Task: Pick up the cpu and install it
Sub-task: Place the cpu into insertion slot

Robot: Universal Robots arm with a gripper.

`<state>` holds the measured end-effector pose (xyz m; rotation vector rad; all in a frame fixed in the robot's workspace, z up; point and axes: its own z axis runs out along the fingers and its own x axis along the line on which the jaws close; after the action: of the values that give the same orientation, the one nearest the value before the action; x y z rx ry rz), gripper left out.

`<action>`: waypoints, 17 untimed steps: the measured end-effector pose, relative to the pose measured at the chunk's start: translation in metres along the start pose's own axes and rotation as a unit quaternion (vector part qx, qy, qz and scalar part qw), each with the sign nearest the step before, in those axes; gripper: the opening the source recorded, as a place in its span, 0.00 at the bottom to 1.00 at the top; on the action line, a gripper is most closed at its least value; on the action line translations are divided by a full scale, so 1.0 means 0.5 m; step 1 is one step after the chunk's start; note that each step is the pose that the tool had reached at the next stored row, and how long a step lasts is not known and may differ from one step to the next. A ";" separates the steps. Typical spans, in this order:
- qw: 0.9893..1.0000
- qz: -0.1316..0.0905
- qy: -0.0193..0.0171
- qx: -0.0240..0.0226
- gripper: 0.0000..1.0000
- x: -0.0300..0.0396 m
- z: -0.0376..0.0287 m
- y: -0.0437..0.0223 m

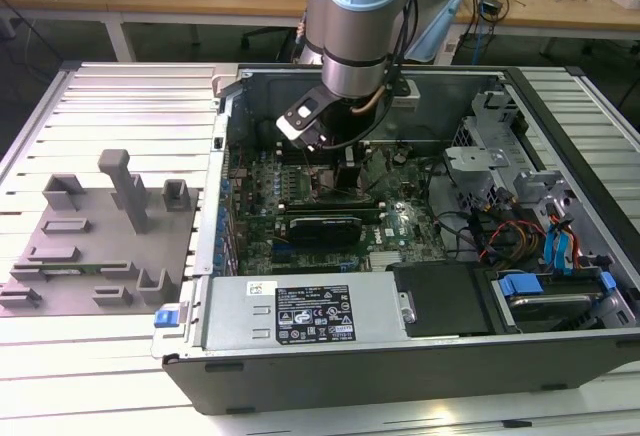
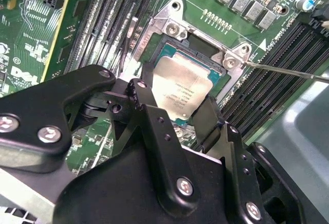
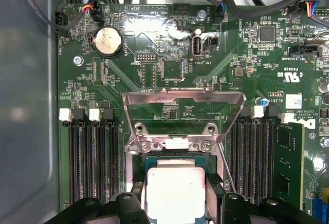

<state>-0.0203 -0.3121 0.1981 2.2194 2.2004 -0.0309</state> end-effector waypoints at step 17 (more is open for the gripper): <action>1.000 0.000 0.000 -0.001 0.55 -0.001 0.003 -0.006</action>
<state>-0.0231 -0.3124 0.1967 2.2187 2.1997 -0.0296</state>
